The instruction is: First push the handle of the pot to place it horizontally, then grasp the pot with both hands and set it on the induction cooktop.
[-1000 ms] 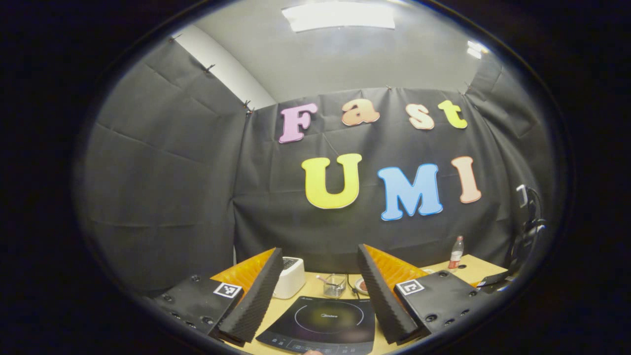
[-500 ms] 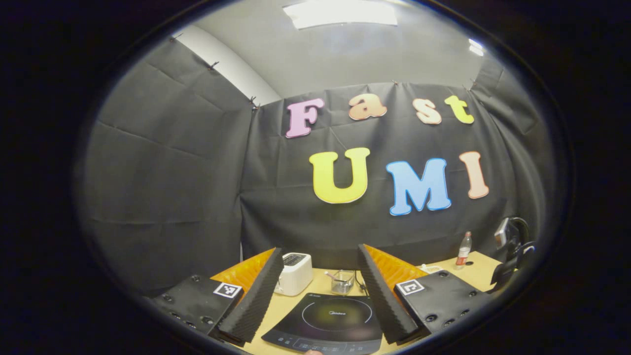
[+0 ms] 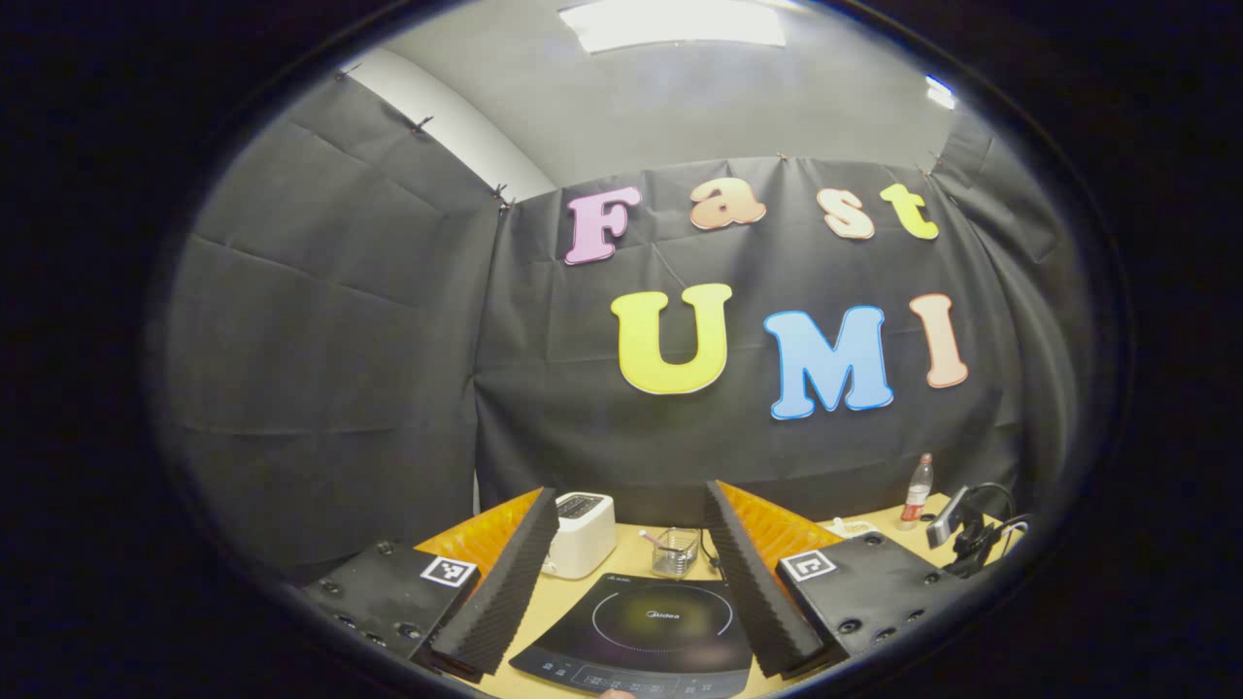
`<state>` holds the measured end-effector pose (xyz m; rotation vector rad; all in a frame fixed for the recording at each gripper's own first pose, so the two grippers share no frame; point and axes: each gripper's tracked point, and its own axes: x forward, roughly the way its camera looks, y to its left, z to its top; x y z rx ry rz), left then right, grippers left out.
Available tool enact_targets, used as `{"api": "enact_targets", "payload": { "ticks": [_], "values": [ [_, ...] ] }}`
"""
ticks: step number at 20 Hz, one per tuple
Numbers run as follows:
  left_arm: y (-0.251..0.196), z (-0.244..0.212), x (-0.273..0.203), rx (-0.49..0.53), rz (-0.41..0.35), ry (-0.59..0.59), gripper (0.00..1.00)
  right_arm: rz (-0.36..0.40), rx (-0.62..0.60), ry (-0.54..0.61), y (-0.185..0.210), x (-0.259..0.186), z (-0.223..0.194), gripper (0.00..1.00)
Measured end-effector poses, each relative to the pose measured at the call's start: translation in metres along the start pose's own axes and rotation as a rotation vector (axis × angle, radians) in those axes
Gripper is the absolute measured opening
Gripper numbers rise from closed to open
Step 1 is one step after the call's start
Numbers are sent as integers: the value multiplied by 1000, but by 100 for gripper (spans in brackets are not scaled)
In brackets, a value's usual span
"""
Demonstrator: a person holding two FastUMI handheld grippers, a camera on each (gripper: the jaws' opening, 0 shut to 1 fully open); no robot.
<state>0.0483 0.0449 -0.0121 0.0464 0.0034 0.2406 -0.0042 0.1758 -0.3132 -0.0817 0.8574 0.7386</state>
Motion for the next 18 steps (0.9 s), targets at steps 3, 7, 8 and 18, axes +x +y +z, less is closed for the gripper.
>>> {"api": "enact_targets", "payload": {
  "ticks": [3,7,8,18],
  "values": [
    [-2,-2,2,3,-7,4,98,-2,10,42,-2,4,-12,1],
    [-7,-3,4,2,-20,4,93,-1,30,80,-2,6,-25,1],
    [-8,-3,4,0,-23,4,98,-2,36,83,-2,5,-24,1],
    [-51,-1,33,-28,-134,-14,93,-54,107,105,-21,-6,-33,1]
  ]
}}
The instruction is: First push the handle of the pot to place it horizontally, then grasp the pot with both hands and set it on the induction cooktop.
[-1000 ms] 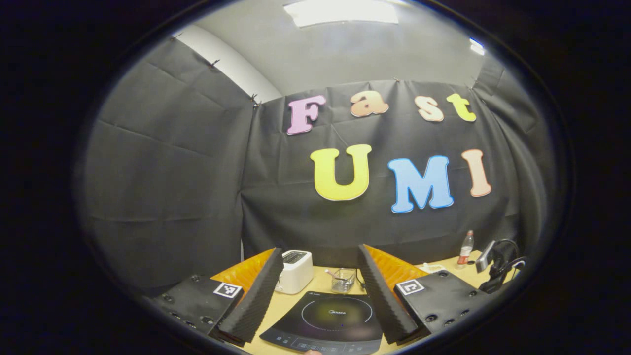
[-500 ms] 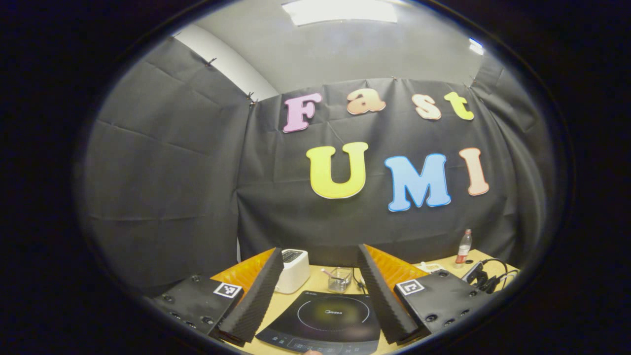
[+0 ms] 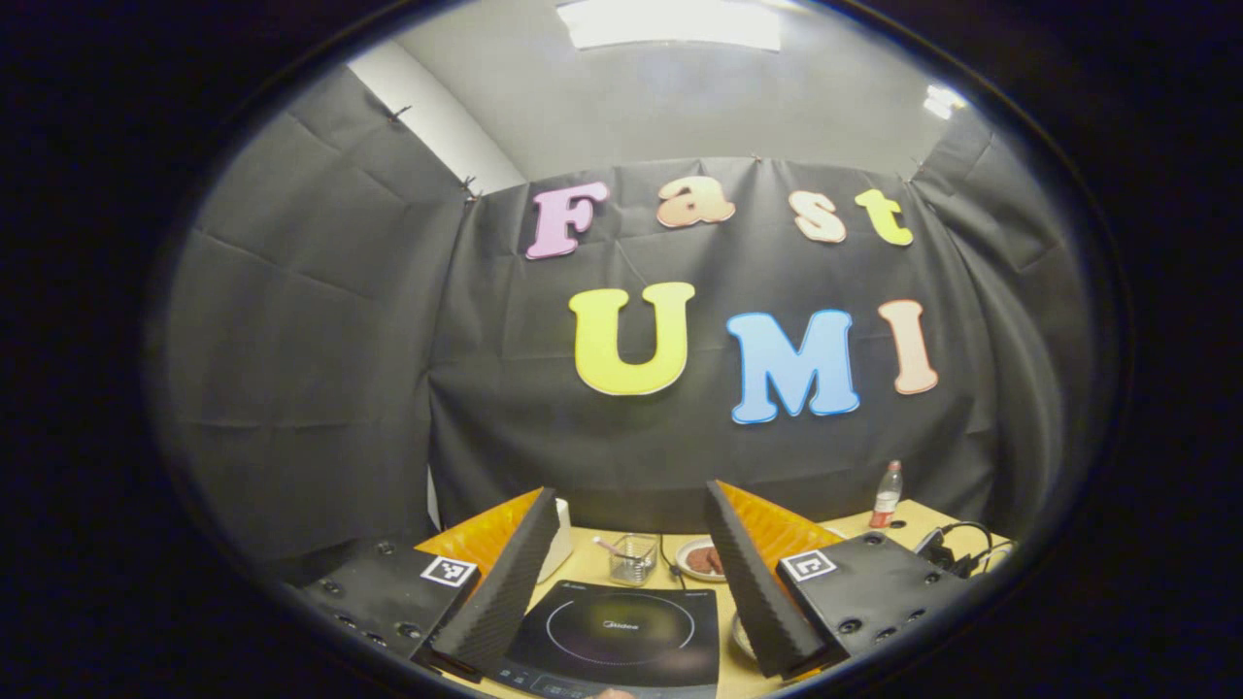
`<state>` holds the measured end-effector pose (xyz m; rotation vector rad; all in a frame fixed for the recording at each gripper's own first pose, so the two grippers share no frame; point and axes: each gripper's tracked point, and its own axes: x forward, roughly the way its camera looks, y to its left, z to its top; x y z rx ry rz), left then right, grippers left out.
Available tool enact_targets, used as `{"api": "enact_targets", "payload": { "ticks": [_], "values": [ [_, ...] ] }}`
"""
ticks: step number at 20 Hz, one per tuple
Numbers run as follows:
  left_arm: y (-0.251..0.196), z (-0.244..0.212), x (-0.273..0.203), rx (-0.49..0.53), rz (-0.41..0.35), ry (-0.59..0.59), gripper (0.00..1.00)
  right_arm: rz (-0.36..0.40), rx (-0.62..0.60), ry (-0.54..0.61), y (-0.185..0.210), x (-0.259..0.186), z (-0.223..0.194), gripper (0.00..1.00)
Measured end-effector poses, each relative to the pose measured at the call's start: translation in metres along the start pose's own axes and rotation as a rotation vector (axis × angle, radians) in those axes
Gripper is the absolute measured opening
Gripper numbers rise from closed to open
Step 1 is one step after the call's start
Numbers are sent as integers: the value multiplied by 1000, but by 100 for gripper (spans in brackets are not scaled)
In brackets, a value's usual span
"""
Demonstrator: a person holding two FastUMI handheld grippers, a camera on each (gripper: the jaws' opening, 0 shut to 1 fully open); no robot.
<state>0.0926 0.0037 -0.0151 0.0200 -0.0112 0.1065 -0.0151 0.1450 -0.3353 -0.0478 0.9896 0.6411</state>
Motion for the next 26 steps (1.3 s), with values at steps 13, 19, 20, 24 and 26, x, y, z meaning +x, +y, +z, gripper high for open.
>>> {"api": "enact_targets", "payload": {
  "ticks": [13,19,20,24,26],
  "values": [
    [-35,-6,32,-39,-106,-1,98,-92,31,46,-33,-12,-12,1],
    [-53,-12,53,-57,-166,3,93,-136,53,76,-50,-17,-16,1],
    [-55,-13,57,-62,-175,6,93,-146,54,83,-55,-18,-17,1],
    [-60,-24,78,-85,-210,18,93,-195,78,114,-72,-18,-20,1],
    [-62,-30,87,-99,-226,26,93,-228,84,134,-80,-19,-24,1]
  ]
}}
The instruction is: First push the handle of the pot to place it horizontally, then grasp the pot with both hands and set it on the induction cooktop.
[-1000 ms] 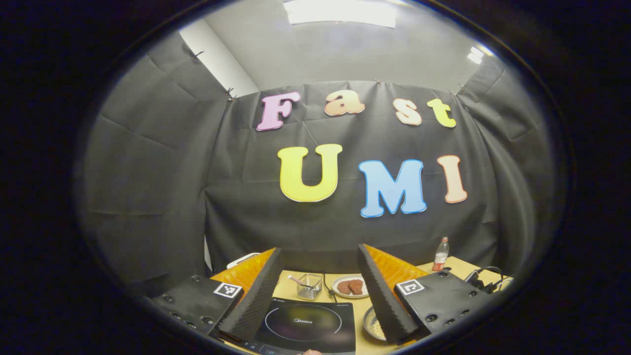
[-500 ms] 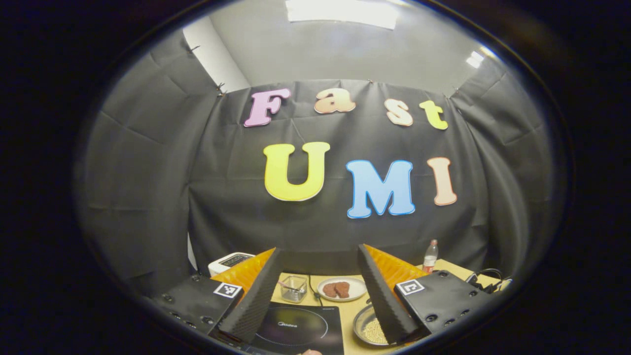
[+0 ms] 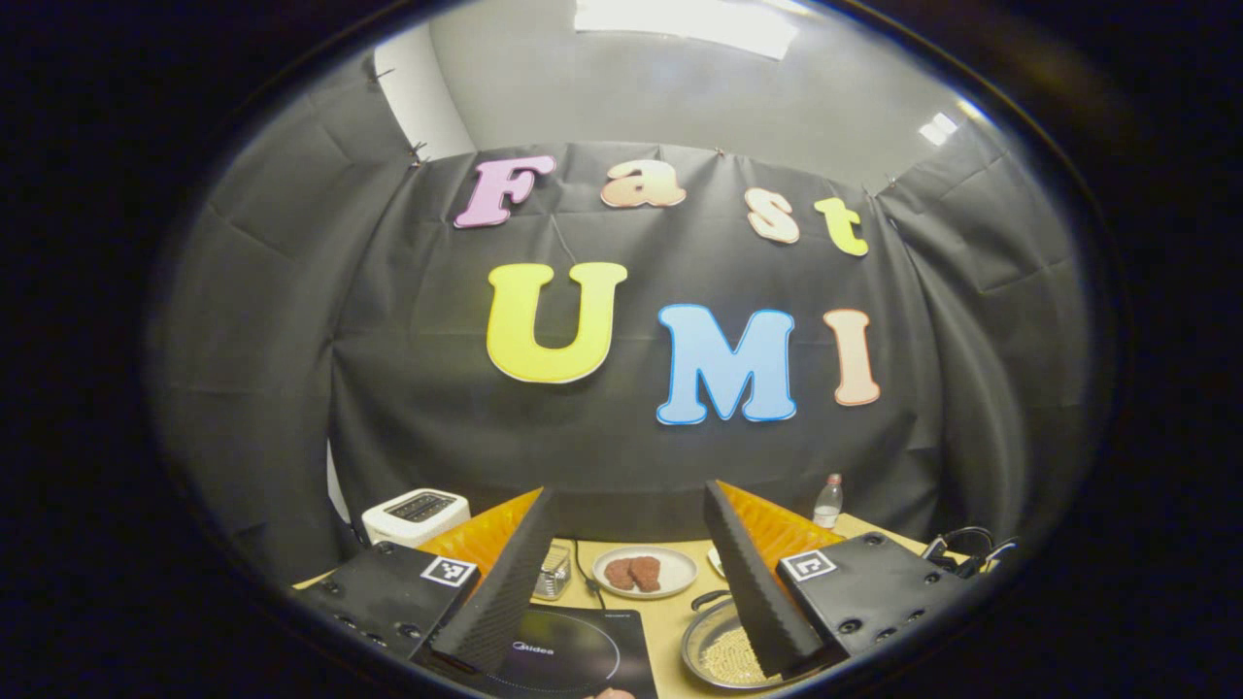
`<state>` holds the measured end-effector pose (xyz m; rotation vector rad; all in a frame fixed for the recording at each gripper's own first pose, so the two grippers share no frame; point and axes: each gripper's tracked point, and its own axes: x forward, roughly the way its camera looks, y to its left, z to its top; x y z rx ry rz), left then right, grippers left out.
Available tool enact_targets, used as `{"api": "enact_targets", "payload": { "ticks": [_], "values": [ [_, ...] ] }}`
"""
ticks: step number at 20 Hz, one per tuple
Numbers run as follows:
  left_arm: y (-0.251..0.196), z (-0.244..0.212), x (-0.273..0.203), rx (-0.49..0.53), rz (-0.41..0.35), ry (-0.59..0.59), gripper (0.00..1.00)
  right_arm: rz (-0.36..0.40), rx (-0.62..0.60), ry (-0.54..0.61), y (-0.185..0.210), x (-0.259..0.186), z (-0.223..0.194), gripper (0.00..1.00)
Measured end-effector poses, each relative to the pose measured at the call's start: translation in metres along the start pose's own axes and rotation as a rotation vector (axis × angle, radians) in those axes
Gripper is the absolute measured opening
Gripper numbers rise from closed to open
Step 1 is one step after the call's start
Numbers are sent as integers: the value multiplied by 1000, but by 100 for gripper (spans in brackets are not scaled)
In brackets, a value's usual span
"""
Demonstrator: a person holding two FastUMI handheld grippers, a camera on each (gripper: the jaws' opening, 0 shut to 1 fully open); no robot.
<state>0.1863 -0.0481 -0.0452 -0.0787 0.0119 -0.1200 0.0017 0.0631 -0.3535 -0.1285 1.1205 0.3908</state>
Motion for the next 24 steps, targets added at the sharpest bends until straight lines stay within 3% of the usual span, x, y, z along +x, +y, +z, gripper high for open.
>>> {"api": "enact_targets", "payload": {
  "ticks": [1,2,3,6,7,10,12,13,16,17,20,21,24],
  "values": [
    [2,-3,4,-7,-8,5,98,-19,-3,9,-5,0,-3,1],
    [1,-4,7,-14,-18,6,93,-38,-9,15,-11,-1,-4,1],
    [1,-5,10,-19,-27,5,98,-56,-15,22,-16,-2,-7,1],
    [3,-7,17,-20,-32,7,98,-88,-13,51,-29,-4,-17,1],
    [0,-9,18,-25,-35,12,94,-93,-9,57,-32,-5,-18,1],
    [-10,-15,22,-35,-42,32,98,-110,10,57,-46,-6,-17,1],
    [-15,-13,24,-34,-31,31,100,-108,28,58,-53,-7,-16,1],
    [-18,-12,23,-31,-22,30,94,-105,35,57,-58,-7,-16,1],
    [-26,-9,18,-24,7,25,98,-100,44,54,-75,-4,-10,1],
    [-29,-8,15,-19,17,24,94,-101,45,52,-82,-4,-10,1],
    [-37,-5,11,-4,46,24,98,-102,35,48,-100,-2,-7,1],
    [-40,-6,8,0,54,23,94,-103,29,46,-106,-2,-7,1],
    [-49,-5,6,10,74,25,94,-113,-10,36,-124,0,-2,1]
  ]
}}
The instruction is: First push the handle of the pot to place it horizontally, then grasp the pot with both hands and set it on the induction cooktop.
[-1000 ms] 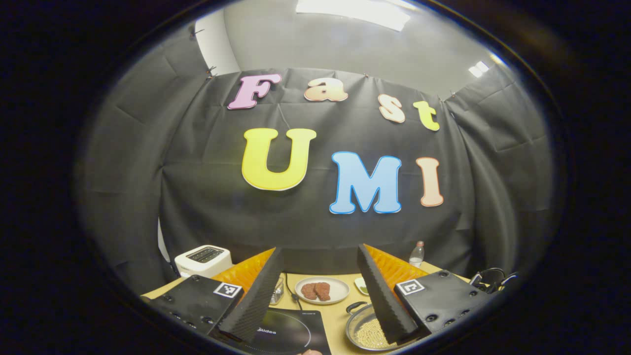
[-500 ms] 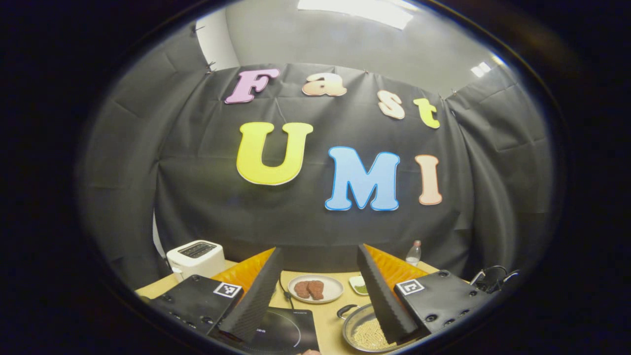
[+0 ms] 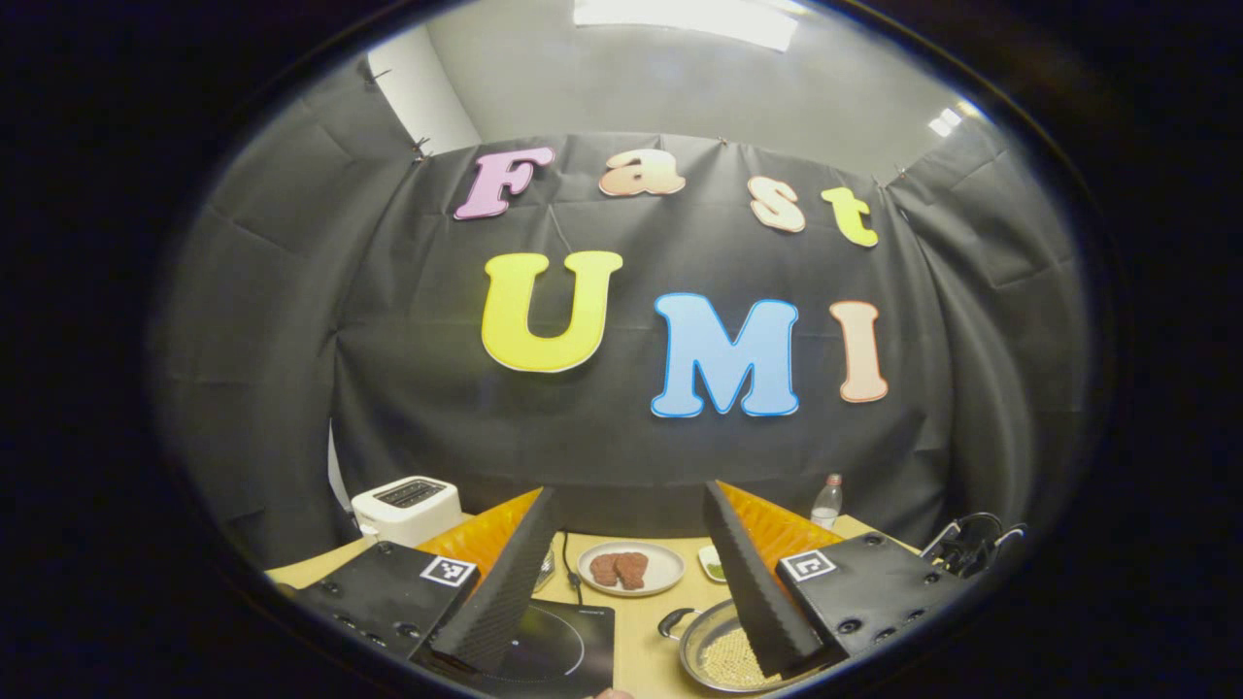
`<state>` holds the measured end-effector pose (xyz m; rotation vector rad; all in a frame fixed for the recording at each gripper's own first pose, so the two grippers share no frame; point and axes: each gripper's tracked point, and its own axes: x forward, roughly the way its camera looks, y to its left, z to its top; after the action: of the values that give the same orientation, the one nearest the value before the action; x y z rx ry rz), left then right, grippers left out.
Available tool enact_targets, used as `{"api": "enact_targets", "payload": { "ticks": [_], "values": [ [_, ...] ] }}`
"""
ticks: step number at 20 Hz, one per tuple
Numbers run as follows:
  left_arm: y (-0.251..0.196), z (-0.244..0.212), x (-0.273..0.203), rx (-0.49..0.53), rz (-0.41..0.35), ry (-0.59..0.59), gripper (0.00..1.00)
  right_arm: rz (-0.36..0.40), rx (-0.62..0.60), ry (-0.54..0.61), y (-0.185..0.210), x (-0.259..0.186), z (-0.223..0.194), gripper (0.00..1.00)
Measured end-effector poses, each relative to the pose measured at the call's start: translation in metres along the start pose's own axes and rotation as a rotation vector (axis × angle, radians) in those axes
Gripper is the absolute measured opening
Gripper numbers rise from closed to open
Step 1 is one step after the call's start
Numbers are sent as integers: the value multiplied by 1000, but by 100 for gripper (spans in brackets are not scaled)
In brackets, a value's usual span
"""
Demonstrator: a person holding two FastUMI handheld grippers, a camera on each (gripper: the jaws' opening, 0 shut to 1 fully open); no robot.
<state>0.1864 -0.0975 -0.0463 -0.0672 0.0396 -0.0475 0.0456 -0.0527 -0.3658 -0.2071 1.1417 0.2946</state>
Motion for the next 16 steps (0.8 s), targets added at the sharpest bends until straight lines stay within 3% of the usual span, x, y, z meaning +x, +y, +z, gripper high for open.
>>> {"api": "enact_targets", "payload": {
  "ticks": [5,6,7,8,16],
  "values": [
    [-9,4,-2,24,28,-3,100,-27,-74,-9,-29,11,8,1],
    [-9,4,-1,28,36,-2,100,-28,-86,-7,-33,14,10,1],
    [-9,2,-2,31,43,0,94,-30,-99,-9,-37,16,11,1],
    [-8,3,-2,33,52,1,98,-30,-111,-12,-41,19,13,1],
    [0,2,-7,51,123,12,98,-41,-172,-42,-58,37,29,1]
  ]
}}
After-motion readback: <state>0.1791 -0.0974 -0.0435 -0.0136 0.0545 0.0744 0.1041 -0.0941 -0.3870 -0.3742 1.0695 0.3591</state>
